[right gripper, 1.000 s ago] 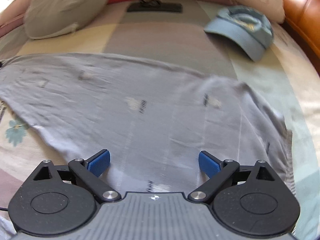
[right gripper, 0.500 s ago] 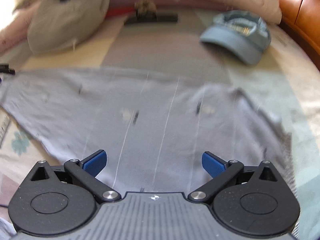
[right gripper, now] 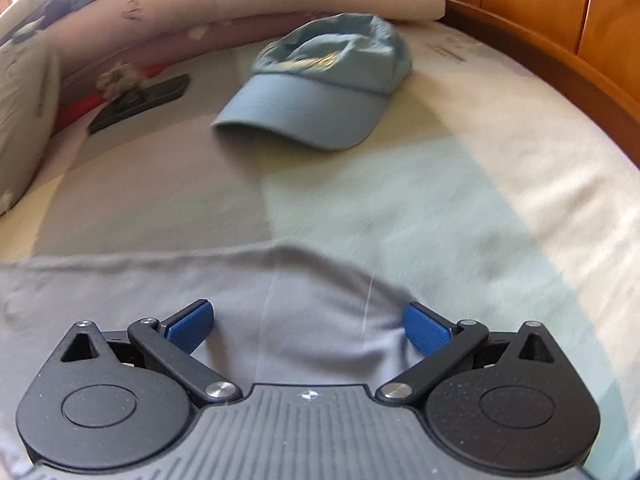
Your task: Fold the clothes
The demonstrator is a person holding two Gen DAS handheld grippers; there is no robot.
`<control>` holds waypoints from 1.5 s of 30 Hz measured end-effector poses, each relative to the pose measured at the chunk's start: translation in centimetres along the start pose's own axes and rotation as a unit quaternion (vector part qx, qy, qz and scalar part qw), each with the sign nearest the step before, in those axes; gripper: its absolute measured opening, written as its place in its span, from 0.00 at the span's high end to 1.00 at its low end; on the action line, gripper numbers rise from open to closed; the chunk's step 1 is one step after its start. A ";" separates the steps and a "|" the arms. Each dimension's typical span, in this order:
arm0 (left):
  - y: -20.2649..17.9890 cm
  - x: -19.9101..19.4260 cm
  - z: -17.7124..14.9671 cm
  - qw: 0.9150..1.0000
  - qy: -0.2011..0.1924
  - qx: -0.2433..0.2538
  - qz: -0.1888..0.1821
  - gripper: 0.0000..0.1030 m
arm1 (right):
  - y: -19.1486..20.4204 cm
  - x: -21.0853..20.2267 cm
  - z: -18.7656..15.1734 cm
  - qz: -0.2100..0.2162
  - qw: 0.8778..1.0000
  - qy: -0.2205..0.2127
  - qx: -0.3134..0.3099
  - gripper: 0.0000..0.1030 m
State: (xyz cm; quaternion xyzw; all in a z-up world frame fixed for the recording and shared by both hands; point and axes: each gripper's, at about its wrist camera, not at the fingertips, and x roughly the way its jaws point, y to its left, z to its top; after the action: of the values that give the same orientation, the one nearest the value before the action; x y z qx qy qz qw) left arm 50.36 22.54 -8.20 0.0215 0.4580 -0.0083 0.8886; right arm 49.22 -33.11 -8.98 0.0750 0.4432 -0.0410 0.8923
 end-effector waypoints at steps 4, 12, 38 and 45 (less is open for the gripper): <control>0.1 -0.7 -0.3 1.000 0.004 -0.004 0.002 0.13 | -0.8 -0.2 1.0 0.017 1.000 0.008 0.018 0.00; -2.0 -5.6 -1.4 0.999 -0.012 0.029 -0.014 0.13 | -0.1 -7.1 -0.3 0.075 0.997 0.021 -0.003 0.00; -9.9 -17.9 -10.4 0.999 -0.020 0.017 -0.043 0.12 | 13.6 -10.0 -12.7 0.067 0.955 0.030 -0.287 0.00; -9.3 -20.2 -13.6 1.000 -0.006 0.016 -0.007 0.12 | 11.3 -13.9 -12.8 0.112 0.955 0.017 -0.275 0.00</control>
State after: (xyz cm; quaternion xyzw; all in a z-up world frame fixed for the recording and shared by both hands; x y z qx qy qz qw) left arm 27.21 13.74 0.10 0.0327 0.4529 -0.0218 0.8907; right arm 32.40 -19.69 -4.42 -0.1238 0.4410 0.1843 0.8696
